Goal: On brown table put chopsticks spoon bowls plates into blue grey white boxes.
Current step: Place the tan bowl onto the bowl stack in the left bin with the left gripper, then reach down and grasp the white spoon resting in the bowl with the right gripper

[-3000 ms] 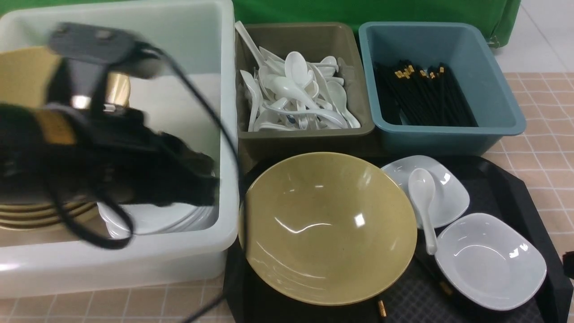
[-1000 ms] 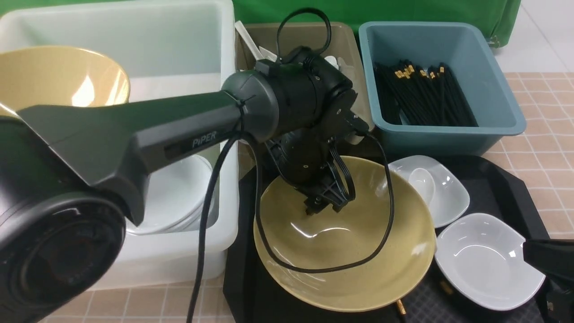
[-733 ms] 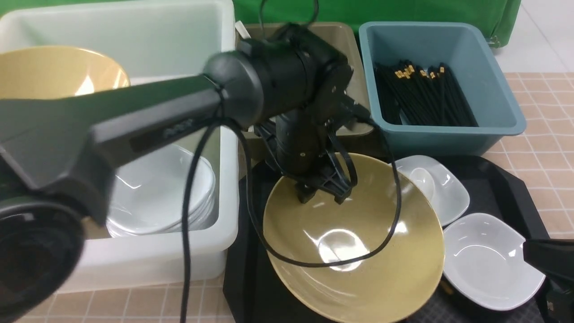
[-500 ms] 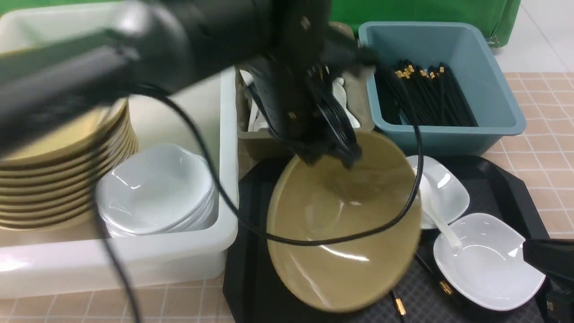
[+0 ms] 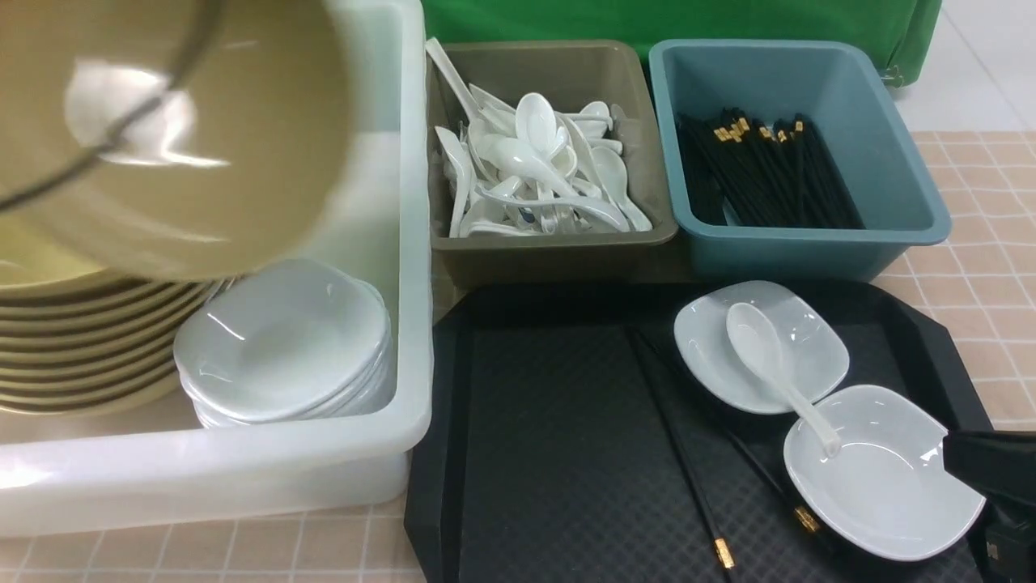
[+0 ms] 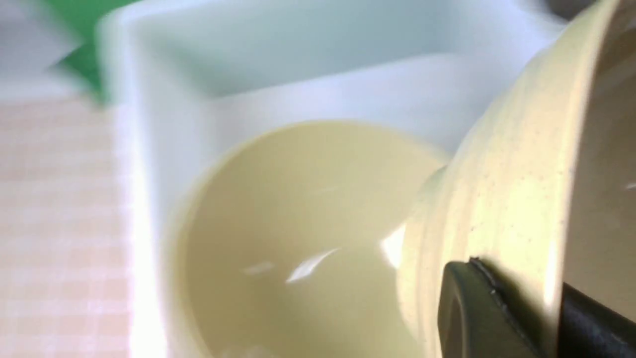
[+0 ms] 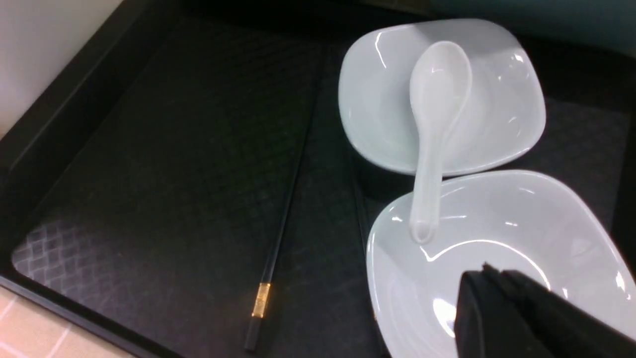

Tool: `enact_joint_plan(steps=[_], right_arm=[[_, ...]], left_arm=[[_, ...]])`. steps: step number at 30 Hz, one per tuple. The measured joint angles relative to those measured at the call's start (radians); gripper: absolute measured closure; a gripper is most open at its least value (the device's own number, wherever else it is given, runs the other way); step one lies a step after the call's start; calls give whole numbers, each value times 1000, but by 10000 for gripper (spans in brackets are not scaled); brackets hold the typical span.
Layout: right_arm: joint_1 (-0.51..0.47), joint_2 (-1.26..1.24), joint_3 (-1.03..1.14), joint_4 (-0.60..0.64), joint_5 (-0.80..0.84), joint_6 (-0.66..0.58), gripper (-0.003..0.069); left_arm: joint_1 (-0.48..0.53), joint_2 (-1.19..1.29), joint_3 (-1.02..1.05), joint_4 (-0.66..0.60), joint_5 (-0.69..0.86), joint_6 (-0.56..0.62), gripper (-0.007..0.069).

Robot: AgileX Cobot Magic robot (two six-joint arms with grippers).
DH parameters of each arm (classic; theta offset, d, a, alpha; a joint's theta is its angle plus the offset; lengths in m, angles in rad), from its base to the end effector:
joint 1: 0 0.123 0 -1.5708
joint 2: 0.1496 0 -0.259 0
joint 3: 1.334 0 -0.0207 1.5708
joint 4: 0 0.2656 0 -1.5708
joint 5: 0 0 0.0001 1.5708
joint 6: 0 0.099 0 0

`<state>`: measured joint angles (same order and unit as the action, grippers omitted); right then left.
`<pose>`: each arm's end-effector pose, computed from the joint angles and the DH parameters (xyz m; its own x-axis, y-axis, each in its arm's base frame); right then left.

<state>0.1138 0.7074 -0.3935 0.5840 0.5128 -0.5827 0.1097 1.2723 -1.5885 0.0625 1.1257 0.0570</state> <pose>0.1646 0.0458 0.2203 -0.5933 -0.1261 -0.7950 -0.3570 0.9264 0.1195 0.2696 0.0353 0.4371 -0.6670 0.0107 -0.7450 -0.0958 0.9904 0.1000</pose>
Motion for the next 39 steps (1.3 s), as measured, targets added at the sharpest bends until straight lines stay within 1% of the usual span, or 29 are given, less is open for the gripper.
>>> enact_joint_plan(steps=[1,2,3,4,5,6,8,10,11,12,13,14,15,16,19,22,24,25,26,28,29,30,31,33,35,36,37,39], right_arm=[[0,0,0,0,0,0,610],[0,0,0,1,0,0,610],[1,0,0,1,0,0,610],[6,0,0,1,-1,0,610],[9,0,0,1,-1,0,610],[19,0,0,1,-3,0,610],[29,0,0,1,-4,0,610],[40,0,0,2,-6,0,610],[43,0,0,2,-7,0,610],[43,0,0,2,-7,0,610],[45,0,0,2,-8,0,610],[45,0,3,2,-12,0,610],[45,0,3,2,-13,0,610],[45,2,13,3,-20,4,610],[46,29,27,3,-21,45,605],[46,62,25,3,-1,61,575],[46,90,5,-1,36,63,531],[46,94,5,-1,40,63,526],[46,125,-31,-13,68,63,474],[46,176,-78,-34,98,63,397],[46,207,-107,-44,111,63,358],[46,221,-123,-47,117,63,335],[46,281,-163,-51,128,63,289],[46,359,-222,-52,137,63,247],[53,445,-278,-53,140,63,228],[55,454,-285,-53,141,63,227],[71,532,-335,-56,144,63,223],[101,633,-395,-84,126,63,225]], left_arm=[[44,0,10,-20,-13,-1,616],[133,2,55,-83,-54,-1,616],[186,8,80,-124,-80,-1,616],[222,13,104,-165,-113,-1,616],[230,18,117,-184,-119,-1,616],[285,33,158,-253,-165,2,615],[323,58,203,-297,-199,21,601],[341,84,242,-317,-221,53,547],[343,91,255,-318,-221,59,509],[343,92,257,-318,-221,59,501],[344,97,267,-319,-223,57,425],[344,97,269,-320,-219,51,374],[344,97,269,-319,-219,49,354],[344,92,268,-312,-214,39,283],[344,61,257,-286,-188,12,152],[344,-6,246,-278,-177,2,75],[344,-58,245,-281,-165,2,57],[344,-64,244,-284,-164,2,57],[344,-115,244,-298,-151,10,59],[337,-182,244,-324,-148,34,69],[330,-211,250,-342,-154,43,87],[317,-241,256,-356,-165,53,102],[283,-296,279,-401,-185,87,145],[219,-363,326,-452,-201,136,221],[146,-430,394,-501,-215,202,313],[138,-445,411,-510,-216,218,335],[78,-498,477,-528,-224,268,415],[22,-571,591,-526,-228,331,538]])
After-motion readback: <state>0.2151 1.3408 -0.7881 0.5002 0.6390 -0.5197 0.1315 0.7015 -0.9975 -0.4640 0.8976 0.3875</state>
